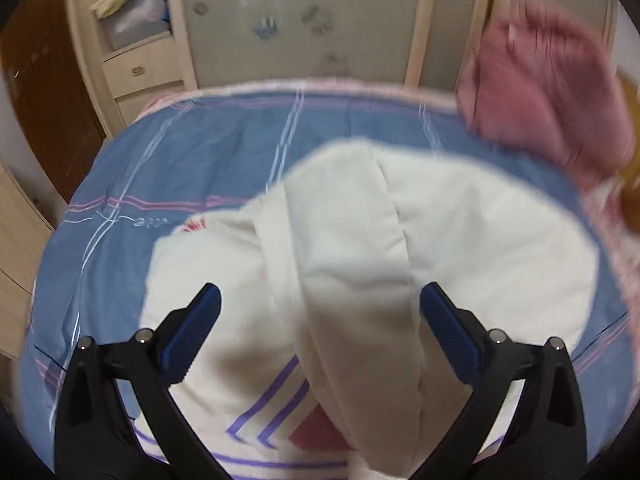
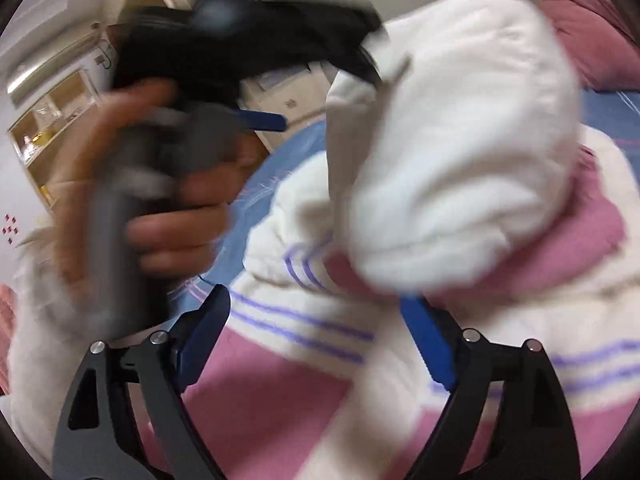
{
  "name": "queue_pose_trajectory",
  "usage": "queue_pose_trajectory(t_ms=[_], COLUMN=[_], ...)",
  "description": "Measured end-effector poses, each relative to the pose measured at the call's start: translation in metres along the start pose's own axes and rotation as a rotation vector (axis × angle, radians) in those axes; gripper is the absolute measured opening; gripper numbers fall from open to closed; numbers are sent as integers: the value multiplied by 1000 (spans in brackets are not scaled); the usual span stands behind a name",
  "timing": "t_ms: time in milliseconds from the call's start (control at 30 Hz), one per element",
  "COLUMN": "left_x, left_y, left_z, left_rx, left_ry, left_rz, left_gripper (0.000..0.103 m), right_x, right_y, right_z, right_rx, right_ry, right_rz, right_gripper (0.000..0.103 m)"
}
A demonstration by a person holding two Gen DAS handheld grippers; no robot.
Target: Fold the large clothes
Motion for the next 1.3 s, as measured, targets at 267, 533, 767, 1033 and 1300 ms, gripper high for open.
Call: queue_pose_trajectory(t_ms=[267,533,767,1033,1300], left_x=[37,55,50,-17,-42], left_y=[53,86,96,91,103], left_z=[18,24,31,26,37], left_rx=[-74,-55,-15,102,104], left_ry=[9,-53,-25,-86,-123], left_rz=[88,103,148,-109,-145], left_gripper=[101,101,101,101,101], right_x=[-90,31,21,-46,31], right_y=[-83,-86,-45,-89,-148], right_z=[-77,-124,-165,-105,-90], right_rx=[143,164,252,77,-51], right_ry=[71,269,213,211,280], right_rz=[-263,90,82,-178,-36], right_gripper=[63,41,27,93,65])
Point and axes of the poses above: each gripper's, at about its wrist camera, not at the fingertips, and x roughly the way its jaws point, z to its left, y to its underside, the point moved 4 cm from there along x, roughly the way its jaws point, and after that the axes turned 8 degrees about -x, right-handed, at the moved point
